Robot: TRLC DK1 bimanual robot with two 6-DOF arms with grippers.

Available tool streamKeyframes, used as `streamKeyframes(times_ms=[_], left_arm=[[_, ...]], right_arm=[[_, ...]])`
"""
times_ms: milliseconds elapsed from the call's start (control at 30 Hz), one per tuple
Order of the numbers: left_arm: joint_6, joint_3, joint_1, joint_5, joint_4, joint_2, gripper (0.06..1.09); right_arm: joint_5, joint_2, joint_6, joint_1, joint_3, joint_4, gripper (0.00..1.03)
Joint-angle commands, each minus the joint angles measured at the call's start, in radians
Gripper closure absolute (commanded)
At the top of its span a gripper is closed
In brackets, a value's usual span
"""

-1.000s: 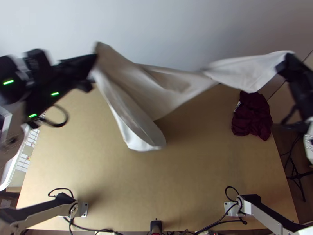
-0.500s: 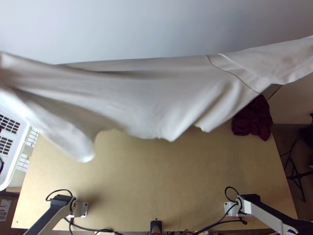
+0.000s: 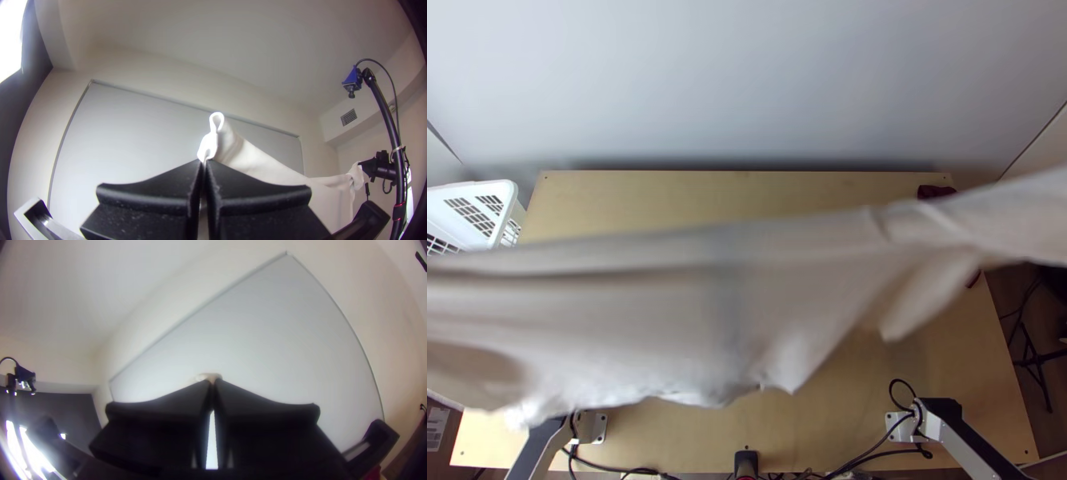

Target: Fold the t-shirt

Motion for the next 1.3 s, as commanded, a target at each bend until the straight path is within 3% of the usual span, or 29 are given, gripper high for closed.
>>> streamKeyframes(times_ms=[0,300,400,667,900,1133,1267], left_arm=[[-0.006,-0.081,0.019,-0.003,0.027,-0.130,1.05],[-0.043,-0.168,0.055,-0.014,0.109,-0.147,1.05],[-0.041,-0.191,0.065,-0.035,0.175,-0.110,1.05],[0.020,-0.489,0.141,-0.034,0.486,-0.036,1.05],[0.118,-0.748,0.147,-0.035,0.711,0.100,1.05],[0.167,-0.854,0.152,-0.032,0.911,0.326,1.05],[0.227,-0.887,0.118,-0.025,1.043,0.495,1.05]], right_arm=[[-0.083,-0.085,0.085,-0.065,0.025,0.014,1.00],[-0.058,-0.072,0.105,-0.088,0.050,0.072,1.00],[-0.014,-0.049,0.066,-0.088,0.042,0.087,1.00],[0.006,-0.031,-0.029,-0.085,-0.295,0.109,1.00],[0.008,0.029,-0.119,-0.082,-0.703,0.412,1.00],[0.054,0.218,-0.161,-0.023,-0.901,0.679,1.00],[0.109,0.396,-0.234,0.052,-0.909,0.771,1.00]])
